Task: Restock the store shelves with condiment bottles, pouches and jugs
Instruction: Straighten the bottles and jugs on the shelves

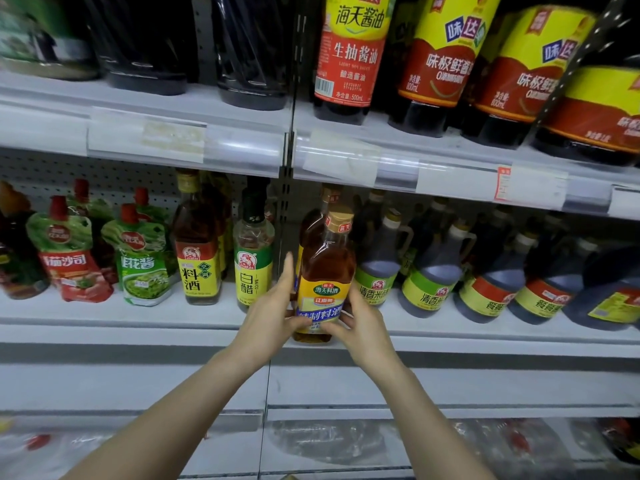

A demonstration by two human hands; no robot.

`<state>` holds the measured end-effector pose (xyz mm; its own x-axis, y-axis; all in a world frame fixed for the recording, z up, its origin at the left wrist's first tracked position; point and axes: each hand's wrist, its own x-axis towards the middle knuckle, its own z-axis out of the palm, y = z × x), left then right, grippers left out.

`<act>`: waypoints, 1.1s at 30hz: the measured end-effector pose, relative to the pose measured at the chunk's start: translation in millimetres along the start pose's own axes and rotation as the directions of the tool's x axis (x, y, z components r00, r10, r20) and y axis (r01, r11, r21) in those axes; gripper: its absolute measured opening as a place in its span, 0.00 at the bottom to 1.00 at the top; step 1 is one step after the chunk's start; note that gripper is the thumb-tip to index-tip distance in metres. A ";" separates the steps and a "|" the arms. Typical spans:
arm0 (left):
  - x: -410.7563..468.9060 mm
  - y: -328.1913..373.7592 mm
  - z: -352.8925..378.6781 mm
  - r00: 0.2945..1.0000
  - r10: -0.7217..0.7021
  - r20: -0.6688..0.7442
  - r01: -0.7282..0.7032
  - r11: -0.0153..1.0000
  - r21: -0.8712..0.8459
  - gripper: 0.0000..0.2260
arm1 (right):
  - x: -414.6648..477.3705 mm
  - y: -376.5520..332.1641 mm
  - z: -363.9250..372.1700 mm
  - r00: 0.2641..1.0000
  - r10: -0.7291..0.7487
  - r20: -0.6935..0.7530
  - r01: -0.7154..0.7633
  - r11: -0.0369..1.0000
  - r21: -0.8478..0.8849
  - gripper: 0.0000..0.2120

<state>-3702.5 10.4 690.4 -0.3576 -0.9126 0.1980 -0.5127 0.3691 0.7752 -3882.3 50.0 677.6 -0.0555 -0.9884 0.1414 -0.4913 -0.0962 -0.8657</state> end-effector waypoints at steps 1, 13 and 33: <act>1.5 -0.8 -1.4 1.000 -0.020 0.010 0.020 1.000 0.005 0.52 | 0.8 0.0 -0.4 1.000 0.006 0.007 -0.006 1.000 -0.002 0.42; 21.0 2.4 -8.4 0.997 -0.001 0.078 -0.008 0.994 0.105 0.45 | 16.6 -3.7 -0.3 1.000 0.018 0.015 -0.017 0.999 -0.048 0.41; 53.0 1.5 8.5 0.991 -0.135 -0.012 0.135 0.966 0.219 0.23 | 56.9 -5.0 -1.2 0.998 0.059 -0.008 -0.060 0.987 -0.151 0.31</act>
<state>-3728.8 -36.0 696.9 -0.2757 -0.9562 0.0983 -0.7143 0.2722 0.6447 -3884.1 -5.6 690.5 -0.0912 -0.9914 0.0936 -0.6126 -0.0182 -0.7901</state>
